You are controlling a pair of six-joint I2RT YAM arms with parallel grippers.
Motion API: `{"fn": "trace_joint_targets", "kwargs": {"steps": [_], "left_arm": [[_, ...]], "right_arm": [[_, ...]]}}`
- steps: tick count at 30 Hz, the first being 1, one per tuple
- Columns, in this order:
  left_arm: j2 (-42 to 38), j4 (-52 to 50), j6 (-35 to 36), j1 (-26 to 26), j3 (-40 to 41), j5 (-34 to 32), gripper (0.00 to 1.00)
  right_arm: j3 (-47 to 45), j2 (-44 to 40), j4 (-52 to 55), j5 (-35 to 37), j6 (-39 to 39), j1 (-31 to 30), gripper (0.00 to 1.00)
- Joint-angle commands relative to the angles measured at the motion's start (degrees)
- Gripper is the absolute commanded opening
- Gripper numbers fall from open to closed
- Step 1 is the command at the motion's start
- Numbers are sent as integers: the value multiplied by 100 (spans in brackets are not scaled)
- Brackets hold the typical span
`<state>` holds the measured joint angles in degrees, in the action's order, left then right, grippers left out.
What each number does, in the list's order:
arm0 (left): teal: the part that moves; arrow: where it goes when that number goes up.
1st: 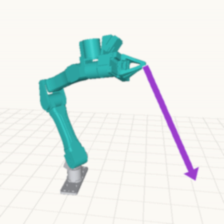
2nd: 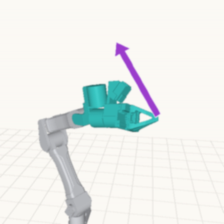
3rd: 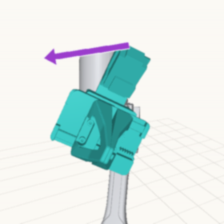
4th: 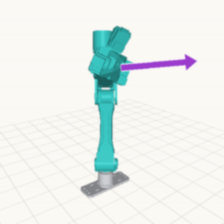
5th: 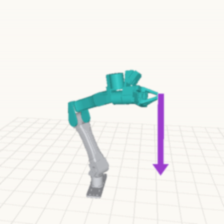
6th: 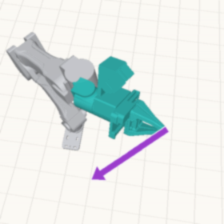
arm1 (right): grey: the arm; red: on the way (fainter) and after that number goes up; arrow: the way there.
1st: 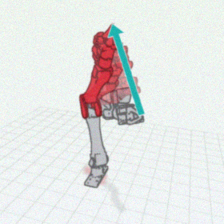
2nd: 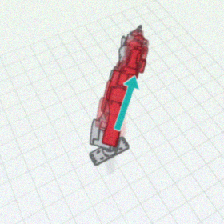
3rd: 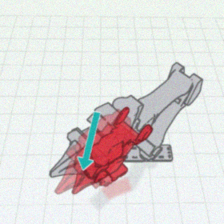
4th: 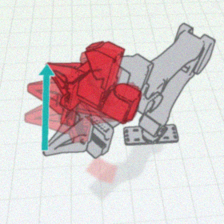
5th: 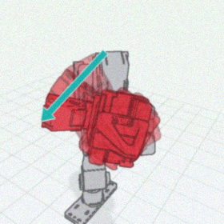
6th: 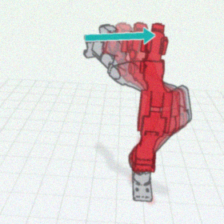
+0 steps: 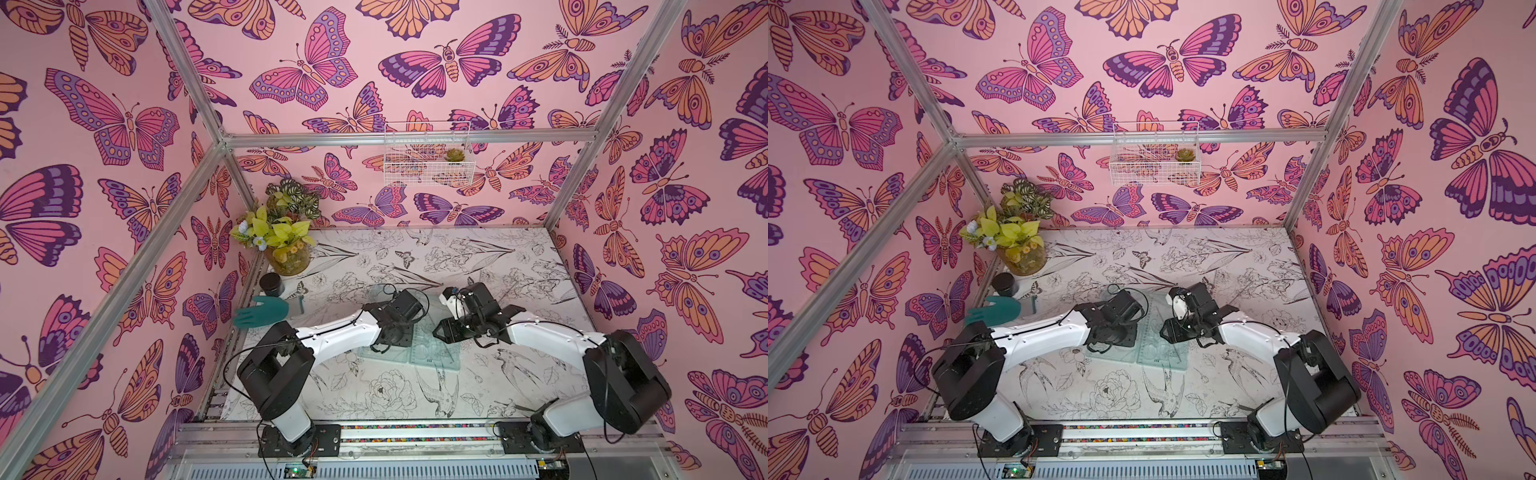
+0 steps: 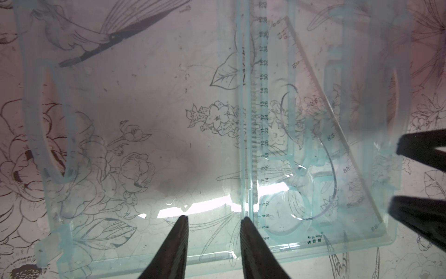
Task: Open the ruler set and take out the ruler
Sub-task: Pick up the ruler from the ruler set bag.
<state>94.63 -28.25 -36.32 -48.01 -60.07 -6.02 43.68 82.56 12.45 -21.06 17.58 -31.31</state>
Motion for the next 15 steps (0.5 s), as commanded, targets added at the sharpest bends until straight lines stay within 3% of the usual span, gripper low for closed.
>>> {"fn": "trace_joint_targets", "kwargs": {"steps": [1, 6, 15], "left_arm": [[92, 34, -15, 20, 29, 57, 39], [100, 95, -11, -5, 57, 66, 39], [144, 148, -42, -59, 118, 40, 38]], "right_arm": [[-227, -343, 390, -13, 168, -1, 53], [-600, -602, 324, -49, 384, -106, 53], [-457, -46, 138, -2, 189, -261, 53]]}}
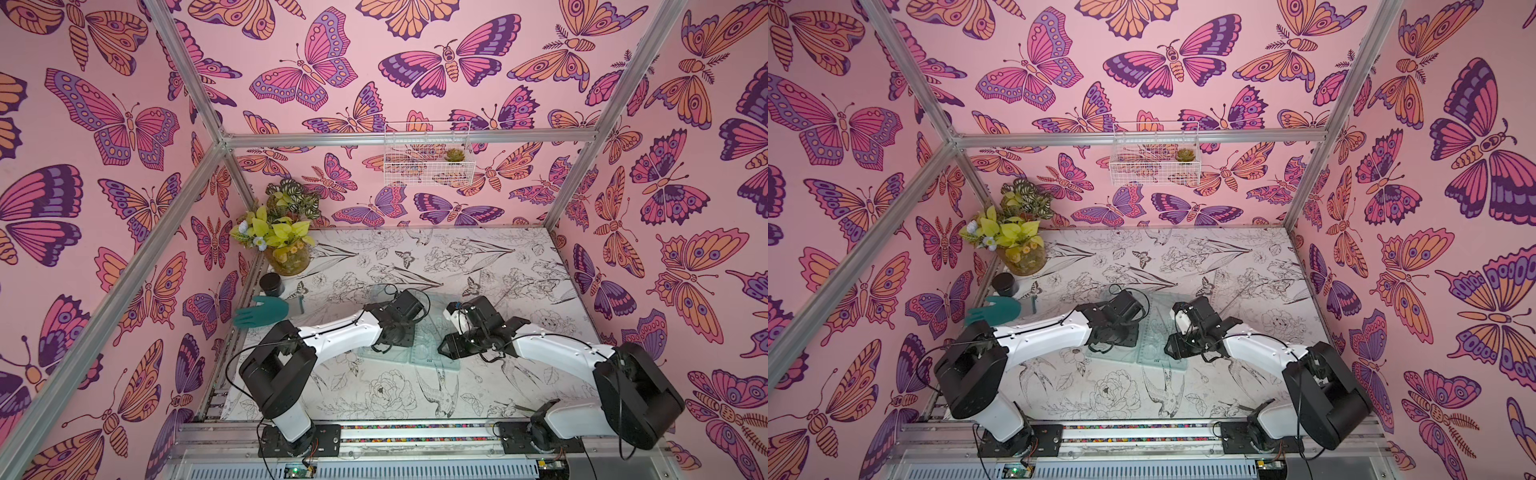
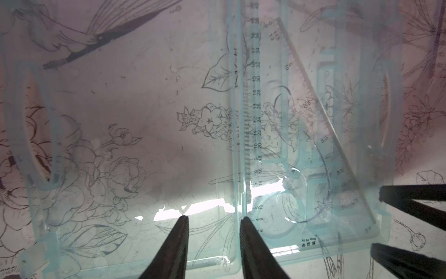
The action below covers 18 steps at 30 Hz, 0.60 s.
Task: Open the ruler set and take out the ruler
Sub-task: Pick up the ruler from the ruler set bag.
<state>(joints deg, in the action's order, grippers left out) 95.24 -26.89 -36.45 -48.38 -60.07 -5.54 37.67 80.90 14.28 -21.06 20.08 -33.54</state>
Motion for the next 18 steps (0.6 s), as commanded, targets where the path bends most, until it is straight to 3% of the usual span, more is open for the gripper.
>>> {"fn": "trace_joint_targets", "kwargs": {"steps": [1, 18], "left_arm": [[76, 24, -31, -22, 132, -17, 39], [197, 73, -9, -23, 119, 16, 39]], "right_arm": [[151, 173, -57, 5, -81, -32, 53], [640, 519, 70, 63, -320, -37, 53]]}}
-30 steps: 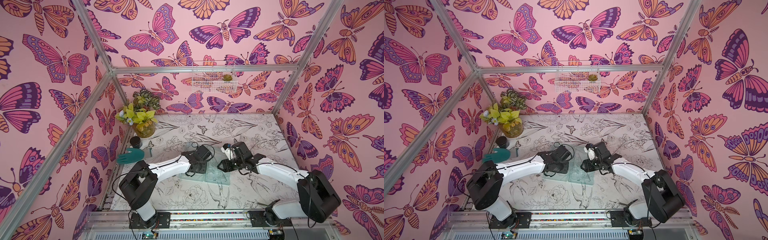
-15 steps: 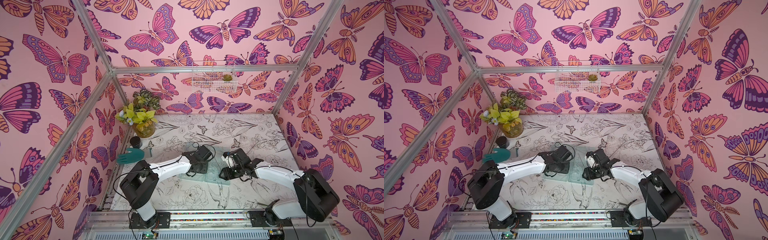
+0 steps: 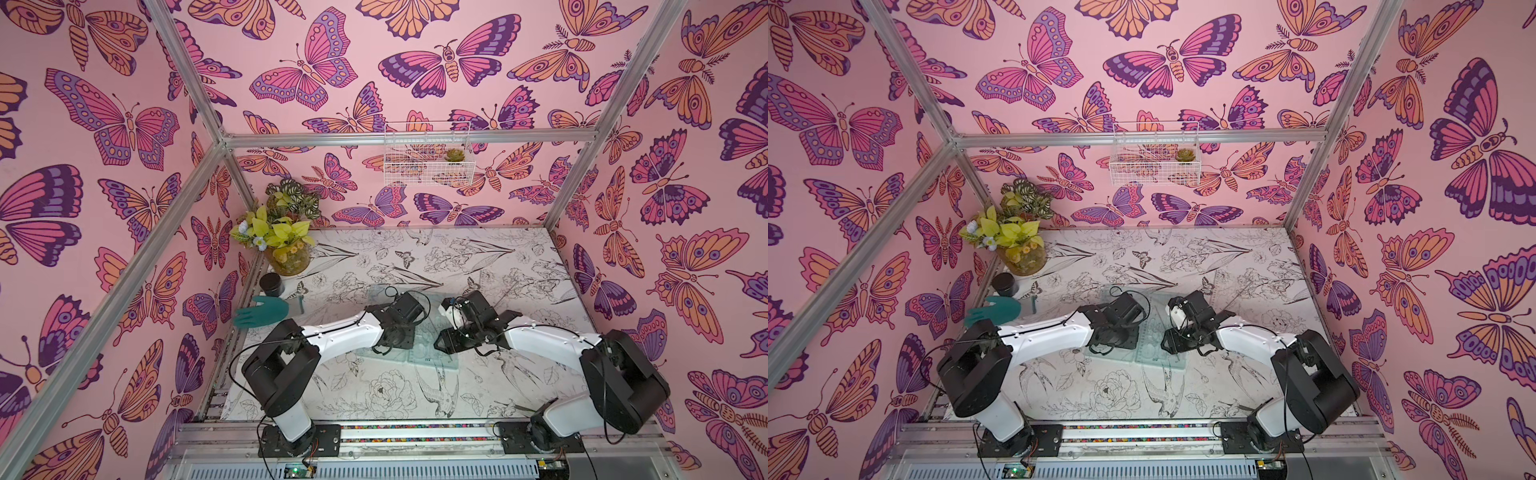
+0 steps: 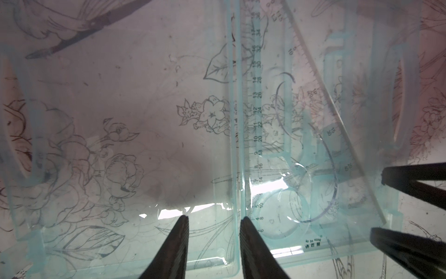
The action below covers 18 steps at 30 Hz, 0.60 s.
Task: Open the ruler set and take out the ruler
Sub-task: Pick up the ruler from the ruler set bag.
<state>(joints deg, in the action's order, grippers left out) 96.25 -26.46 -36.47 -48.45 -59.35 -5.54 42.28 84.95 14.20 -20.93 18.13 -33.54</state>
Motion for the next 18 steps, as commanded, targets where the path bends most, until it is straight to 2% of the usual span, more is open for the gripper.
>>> {"fn": "trace_joint_targets", "kwargs": {"steps": [1, 11, 18], "left_arm": [[91, 32, 0, -16, 47, 18, 38], [39, 18, 19, -20, 47, 9, 38], [63, 8, 33, -18, 12, 0, 39]], "right_arm": [[200, 186, 68, 48, -135, -33, 53], [410, 781, 22, 168, -313, -33, 53], [448, 885, 22, -235, -336, -38, 52]]}}
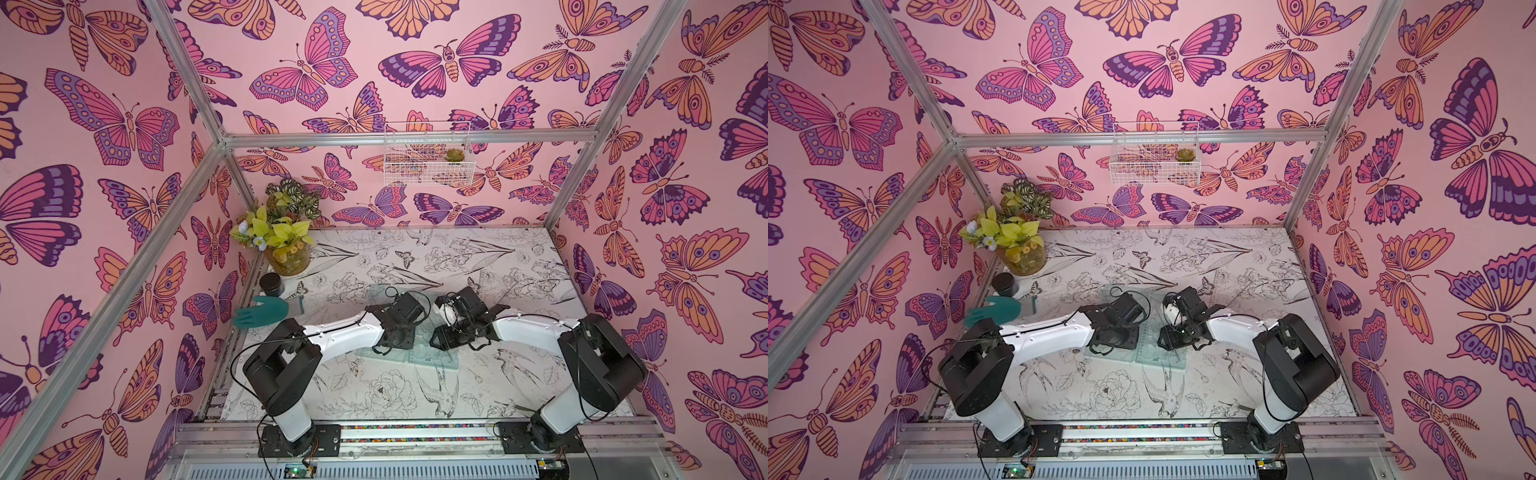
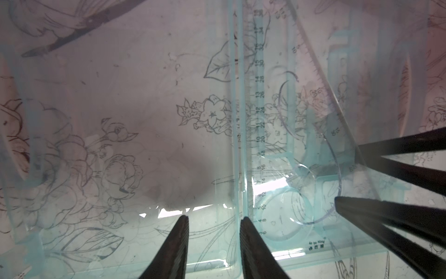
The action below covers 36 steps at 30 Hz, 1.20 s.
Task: Open the ruler set and take out the ruler
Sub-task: Pick up the ruler from the ruler set bag.
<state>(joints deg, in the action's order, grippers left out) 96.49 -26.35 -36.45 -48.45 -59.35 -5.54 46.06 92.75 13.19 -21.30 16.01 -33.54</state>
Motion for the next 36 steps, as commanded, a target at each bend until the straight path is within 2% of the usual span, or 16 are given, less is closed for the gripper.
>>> {"fn": "trace_joint_targets", "kwargs": {"steps": [1, 13, 23, 36], "left_arm": [[37, -5, 36, -18, 4, 1, 38], [94, -6, 50, -16, -8, 5, 38], [28, 0, 66, -16, 64, -58, 39], [68, 27, 79, -16, 64, -39, 38]], "right_arm": [[78, 90, 169, -288, -144, -33, 51], [-9, -216, 224, -978, 49, -23, 48], [-101, -123, -340, -1473, 482, -24, 46], [-357, 27, -1320, -1746, 1169, -25, 35]]}}
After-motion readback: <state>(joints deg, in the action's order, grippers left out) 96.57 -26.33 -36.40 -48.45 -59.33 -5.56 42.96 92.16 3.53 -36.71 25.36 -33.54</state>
